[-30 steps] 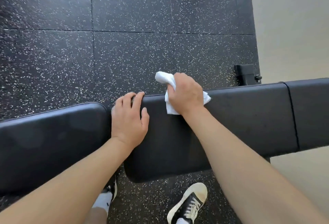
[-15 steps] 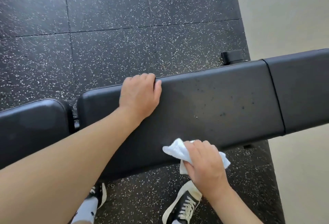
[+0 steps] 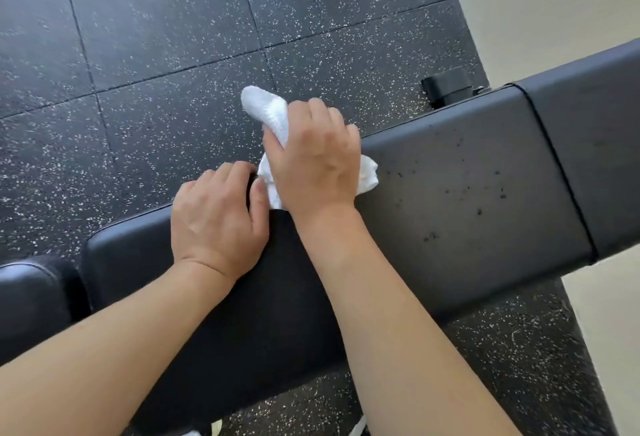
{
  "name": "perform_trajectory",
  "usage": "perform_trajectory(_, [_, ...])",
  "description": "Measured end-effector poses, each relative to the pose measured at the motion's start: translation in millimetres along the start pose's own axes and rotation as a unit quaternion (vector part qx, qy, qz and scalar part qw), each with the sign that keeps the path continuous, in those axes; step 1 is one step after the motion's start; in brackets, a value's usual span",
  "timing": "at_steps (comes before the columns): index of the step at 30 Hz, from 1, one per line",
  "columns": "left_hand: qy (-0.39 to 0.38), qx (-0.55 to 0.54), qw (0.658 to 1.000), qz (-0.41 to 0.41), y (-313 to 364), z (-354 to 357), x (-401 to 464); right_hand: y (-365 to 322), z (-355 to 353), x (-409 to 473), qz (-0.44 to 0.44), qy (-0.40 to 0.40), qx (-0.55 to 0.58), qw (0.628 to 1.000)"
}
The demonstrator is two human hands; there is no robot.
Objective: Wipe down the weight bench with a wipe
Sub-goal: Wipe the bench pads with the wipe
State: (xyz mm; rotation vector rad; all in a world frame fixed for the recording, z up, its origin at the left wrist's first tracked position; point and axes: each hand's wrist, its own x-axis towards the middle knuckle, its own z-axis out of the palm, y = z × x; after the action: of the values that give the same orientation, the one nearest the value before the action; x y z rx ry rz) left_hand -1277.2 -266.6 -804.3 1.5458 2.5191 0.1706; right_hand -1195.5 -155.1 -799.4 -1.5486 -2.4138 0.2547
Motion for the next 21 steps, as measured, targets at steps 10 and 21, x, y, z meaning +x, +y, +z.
perform_trajectory(10, [-0.020, -0.010, 1.000, -0.009, 3, -1, 0, 148, -46, -8, 0.052, 0.083, 0.015, 0.995])
perform_trajectory(21, [-0.001, -0.012, 1.000, -0.022, 7, -5, 2, 10, -12, -63, -0.070, 0.025, 0.060, 0.995])
